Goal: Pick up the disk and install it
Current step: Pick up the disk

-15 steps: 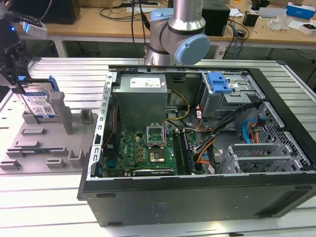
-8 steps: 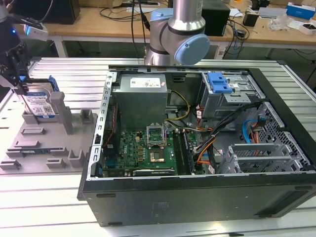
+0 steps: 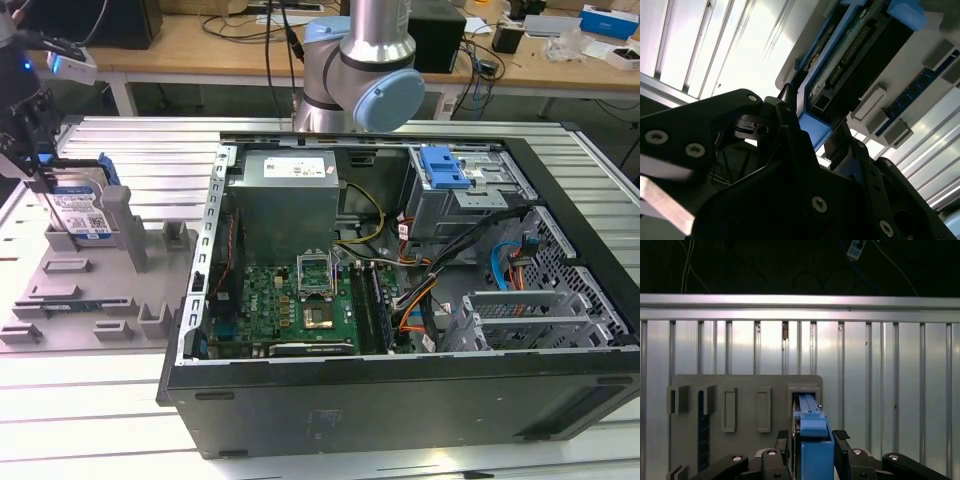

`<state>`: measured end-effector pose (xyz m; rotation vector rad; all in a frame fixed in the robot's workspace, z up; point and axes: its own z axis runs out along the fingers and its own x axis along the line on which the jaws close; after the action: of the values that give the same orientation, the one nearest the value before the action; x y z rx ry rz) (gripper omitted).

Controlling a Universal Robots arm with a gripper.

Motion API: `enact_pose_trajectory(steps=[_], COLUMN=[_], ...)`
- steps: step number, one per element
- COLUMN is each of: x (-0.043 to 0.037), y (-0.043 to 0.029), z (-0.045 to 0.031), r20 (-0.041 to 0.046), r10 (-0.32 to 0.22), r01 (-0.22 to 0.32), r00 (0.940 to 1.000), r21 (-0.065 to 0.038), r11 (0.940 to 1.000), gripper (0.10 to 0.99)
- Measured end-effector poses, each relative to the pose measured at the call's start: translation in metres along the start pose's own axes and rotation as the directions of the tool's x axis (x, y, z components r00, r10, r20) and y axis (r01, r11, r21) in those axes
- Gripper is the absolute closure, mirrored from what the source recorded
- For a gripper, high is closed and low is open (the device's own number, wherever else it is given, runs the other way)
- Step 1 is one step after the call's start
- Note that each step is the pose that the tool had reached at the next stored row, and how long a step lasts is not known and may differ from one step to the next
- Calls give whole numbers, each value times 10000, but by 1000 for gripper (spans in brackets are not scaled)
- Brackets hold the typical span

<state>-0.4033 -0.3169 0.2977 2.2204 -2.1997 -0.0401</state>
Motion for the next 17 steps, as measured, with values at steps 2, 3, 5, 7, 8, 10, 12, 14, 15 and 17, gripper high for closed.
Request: enact_pose_trajectory(steps=[2,3,5,7,8,10,12,14,15,17], x=[0,0,-1,-1,-1,-1,-1,-1,-1,-1], y=[3,4,5,5,5,6,6,6,6,6], z=[0,0,0,1,1,0,0,0,0,0], r20=[-3,-3,-7,-7,-7,-9,-8,-8,-9,-9], r10=[-75,-98,-159,-202,-207,-224,-223,-223,-223,-223], r01=[75,98,159,202,207,224,223,223,223,224], r00=[10000,10000,9999,9998,9998,9997,9998,9998,9998,9997], r21=[28,38,73,92,93,91,91,91,91,91], r11=[10000,9999,9998,9998,9997,9997,9997,9997,9997,9997], gripper=[616,616,616,616,616,616,616,616,616,616])
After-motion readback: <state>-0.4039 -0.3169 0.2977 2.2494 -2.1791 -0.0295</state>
